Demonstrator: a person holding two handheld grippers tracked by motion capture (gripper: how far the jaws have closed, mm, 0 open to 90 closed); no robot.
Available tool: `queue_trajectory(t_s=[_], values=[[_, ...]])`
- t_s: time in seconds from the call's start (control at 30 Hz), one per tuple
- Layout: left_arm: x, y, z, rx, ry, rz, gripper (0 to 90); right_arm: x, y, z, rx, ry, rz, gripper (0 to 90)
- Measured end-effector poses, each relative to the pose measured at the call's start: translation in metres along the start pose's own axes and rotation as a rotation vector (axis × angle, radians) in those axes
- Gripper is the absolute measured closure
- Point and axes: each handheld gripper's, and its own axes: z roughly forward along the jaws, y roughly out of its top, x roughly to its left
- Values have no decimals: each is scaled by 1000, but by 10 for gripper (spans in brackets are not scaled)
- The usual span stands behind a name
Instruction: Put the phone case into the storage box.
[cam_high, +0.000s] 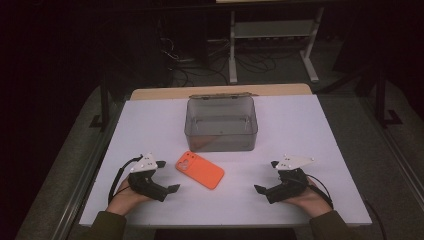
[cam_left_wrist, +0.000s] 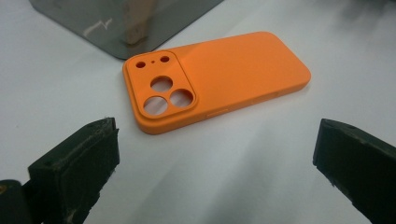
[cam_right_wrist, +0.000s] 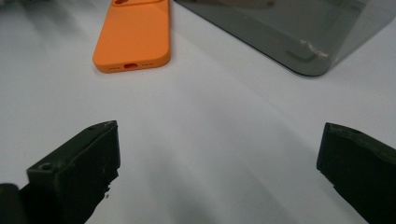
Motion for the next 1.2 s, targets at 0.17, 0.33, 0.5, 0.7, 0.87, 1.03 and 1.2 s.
queue_trajectory(t_s=[0.17, 0.33, 0.5, 0.7, 0.87, 1.03, 1.2], values=[[0, 0, 0, -1, 1, -1, 0, 0, 0, 0, -1, 2, 0, 0], [0, 0, -1, 0, 4, -3, 0, 0, 0, 0, -7, 2, -1, 0], [0, 0, -2, 1, 9, -9, 0, -1, 1, 0, -14, 10, 8, 0], [4, 3, -2, 0, 20, -13, 0, 0, 2, 0, -17, 11, 1, 0], [5, 7, -1, -1, 24, -6, 0, 1, 2, 1, -13, 17, -3, 0], [10, 12, 0, -3, 32, -11, 0, 1, 2, 1, -10, 19, -6, 0], [14, 17, 1, 5, 30, -8, 0, 1, 2, 1, -10, 17, -5, 0]])
